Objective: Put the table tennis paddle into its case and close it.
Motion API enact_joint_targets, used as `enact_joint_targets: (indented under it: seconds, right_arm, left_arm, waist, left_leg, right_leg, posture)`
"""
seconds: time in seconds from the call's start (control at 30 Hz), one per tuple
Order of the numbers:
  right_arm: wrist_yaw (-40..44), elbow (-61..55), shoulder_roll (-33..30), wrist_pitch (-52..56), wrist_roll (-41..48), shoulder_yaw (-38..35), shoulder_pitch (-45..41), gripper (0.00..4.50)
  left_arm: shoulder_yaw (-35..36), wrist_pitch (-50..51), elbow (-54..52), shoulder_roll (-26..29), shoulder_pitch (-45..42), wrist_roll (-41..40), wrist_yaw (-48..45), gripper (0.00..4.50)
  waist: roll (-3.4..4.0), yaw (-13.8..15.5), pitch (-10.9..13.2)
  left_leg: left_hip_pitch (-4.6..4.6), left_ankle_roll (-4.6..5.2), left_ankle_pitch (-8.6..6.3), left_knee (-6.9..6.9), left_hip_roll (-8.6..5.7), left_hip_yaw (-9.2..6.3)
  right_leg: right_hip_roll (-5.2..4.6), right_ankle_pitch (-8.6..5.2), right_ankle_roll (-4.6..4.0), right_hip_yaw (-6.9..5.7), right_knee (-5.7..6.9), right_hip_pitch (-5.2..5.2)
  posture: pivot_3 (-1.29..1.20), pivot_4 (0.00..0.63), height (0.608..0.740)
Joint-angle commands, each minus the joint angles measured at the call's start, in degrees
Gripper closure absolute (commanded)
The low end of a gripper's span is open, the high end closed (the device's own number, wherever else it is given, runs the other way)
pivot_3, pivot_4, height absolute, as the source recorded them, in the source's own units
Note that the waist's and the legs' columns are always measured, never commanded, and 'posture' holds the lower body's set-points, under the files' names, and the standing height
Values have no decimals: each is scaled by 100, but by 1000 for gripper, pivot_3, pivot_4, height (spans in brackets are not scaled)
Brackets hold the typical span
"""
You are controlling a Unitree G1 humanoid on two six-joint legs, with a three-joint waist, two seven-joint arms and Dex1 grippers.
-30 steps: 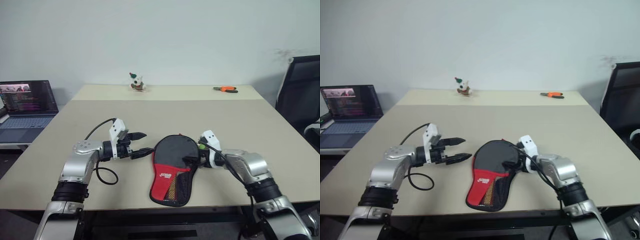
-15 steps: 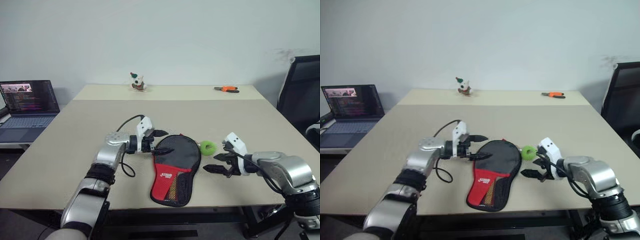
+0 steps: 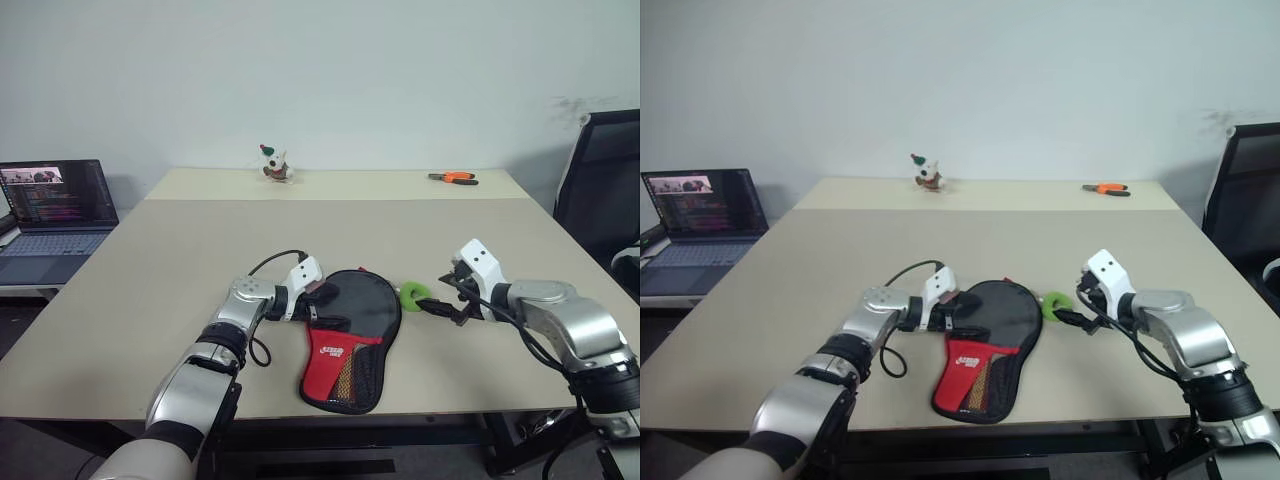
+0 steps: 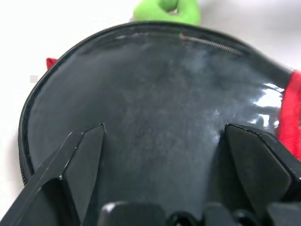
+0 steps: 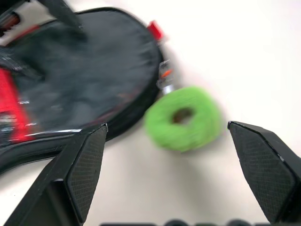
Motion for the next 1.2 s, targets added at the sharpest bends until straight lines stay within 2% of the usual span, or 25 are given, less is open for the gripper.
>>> enact_joint_targets:
  seconds: [0.03,0.2,0.43,0.53,0.9,0.93,1.07,1.2]
  right_arm:
    - [239,395,-134,-1222,-764,475,-236,0]
    - [803,707,-88,-2142,-1216,890,-332,0]
    - [597,1794,421,-2617,-1734,948,-692,0]
    - [547,2164,543,-2763,-1928,966,-795,632]
    - [834,2317,607,-2744,-2089,849,-816,4363]
    - [866,2287,579,-2731,-2079,826,-809,4477]
    - [1245,1795,245,-2510,-1903,662,-597,4477]
    - [1807,829,-134,-2064,-1529,482,-195,4477]
  left_arm:
    - [-49,-227,152,-82,-133,186,89,40]
    - [-7,-280,225,-174,-160,243,83,40]
    - [19,-292,247,-202,-171,288,59,40]
    - [13,-286,248,-212,-158,294,-7,0]
    - [-98,-367,220,-256,-28,395,-162,0]
    - [-100,-368,219,-268,-23,398,-161,0]
    - [-159,-366,196,-351,33,435,-286,0]
    - [-176,-373,230,-394,57,478,-286,0]
  waist:
    - [0,3,0]
    - [0,1,0]
    - [0,2,0]
    - [0,5,0]
    - [1,3,0]
    - [1,4,0]
    - [2,13,-1]
    - [3,32,-2]
  left_leg:
    - [0,0,0,1,-1,1]
    - [0,0,0,0,0,1]
    - [6,0,0,5,2,1]
    - [5,0,0,4,3,0]
    - [7,-1,1,5,3,0]
    - [7,-1,0,5,3,0]
    - [6,-1,0,5,3,0]
    - [5,0,0,5,2,-5]
  right_leg:
    - [0,-1,2,0,0,0]
    - [1,5,-8,0,0,0]
    - [0,6,-10,1,9,2]
    - [-2,6,-11,1,8,2]
    - [-8,6,-11,1,11,3]
    - [-8,7,-11,0,11,3]
    - [-11,6,-11,-1,10,3]
    - [-14,6,-10,-5,7,6]
  posture:
    - [0,150,740]
    - [0,150,740]
    - [0,150,740]
    - [0,150,740]
    - [0,150,740]
    - [0,150,740]
    - [0,150,740]
    - [0,150,740]
